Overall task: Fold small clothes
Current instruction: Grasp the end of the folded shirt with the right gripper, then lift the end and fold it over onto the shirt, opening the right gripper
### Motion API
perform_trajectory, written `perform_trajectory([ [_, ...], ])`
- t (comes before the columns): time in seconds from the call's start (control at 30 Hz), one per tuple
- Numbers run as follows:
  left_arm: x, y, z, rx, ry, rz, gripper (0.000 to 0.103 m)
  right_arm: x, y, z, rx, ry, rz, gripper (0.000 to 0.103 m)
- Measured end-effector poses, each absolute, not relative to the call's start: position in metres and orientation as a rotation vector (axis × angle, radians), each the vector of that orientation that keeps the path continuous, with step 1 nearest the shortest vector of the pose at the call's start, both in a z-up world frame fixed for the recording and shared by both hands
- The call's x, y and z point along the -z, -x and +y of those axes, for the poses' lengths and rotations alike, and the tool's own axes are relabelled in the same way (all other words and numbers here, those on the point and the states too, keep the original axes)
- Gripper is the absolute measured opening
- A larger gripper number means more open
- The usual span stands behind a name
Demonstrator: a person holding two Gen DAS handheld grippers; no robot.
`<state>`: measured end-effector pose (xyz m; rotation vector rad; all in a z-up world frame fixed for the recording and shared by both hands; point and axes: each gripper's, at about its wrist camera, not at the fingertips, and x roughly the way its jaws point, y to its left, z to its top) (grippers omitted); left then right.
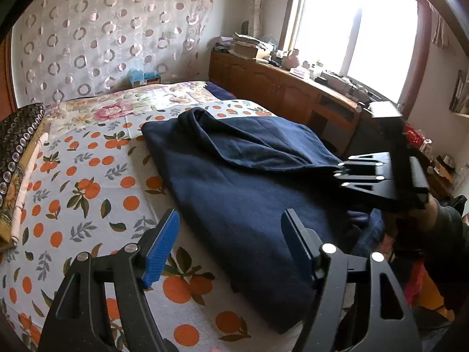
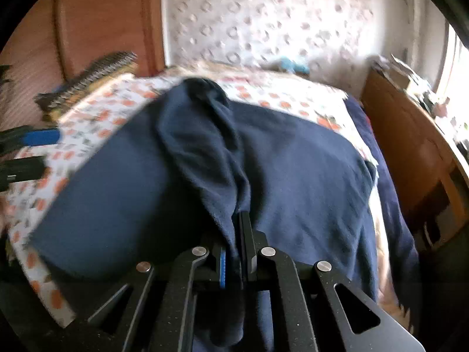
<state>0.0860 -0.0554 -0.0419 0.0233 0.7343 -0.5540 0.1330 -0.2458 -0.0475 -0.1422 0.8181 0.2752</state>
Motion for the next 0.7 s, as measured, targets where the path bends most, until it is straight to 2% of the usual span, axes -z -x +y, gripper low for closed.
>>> perform_trajectory([
  [0.2, 0.045, -0.086, -0.056, 0.552, -0.027, 0.743, 0.073, 0.033, -0.119, -0.237, -0.334, 0.151, 0.735, 0.004],
  [0.5, 0.045, -0.086, -0.054, 0.548, -0.018, 0.742, 0.073, -0.027, -0.079, -0.218, -0.365, 0.182, 0.547, 0.003],
  [0.7, 0.039, -0.083, -0.058, 0.567, -0.019, 0.736, 0.073, -0.038, -0.039, -0.248, -0.276, 0.197, 0.530, 0.003],
])
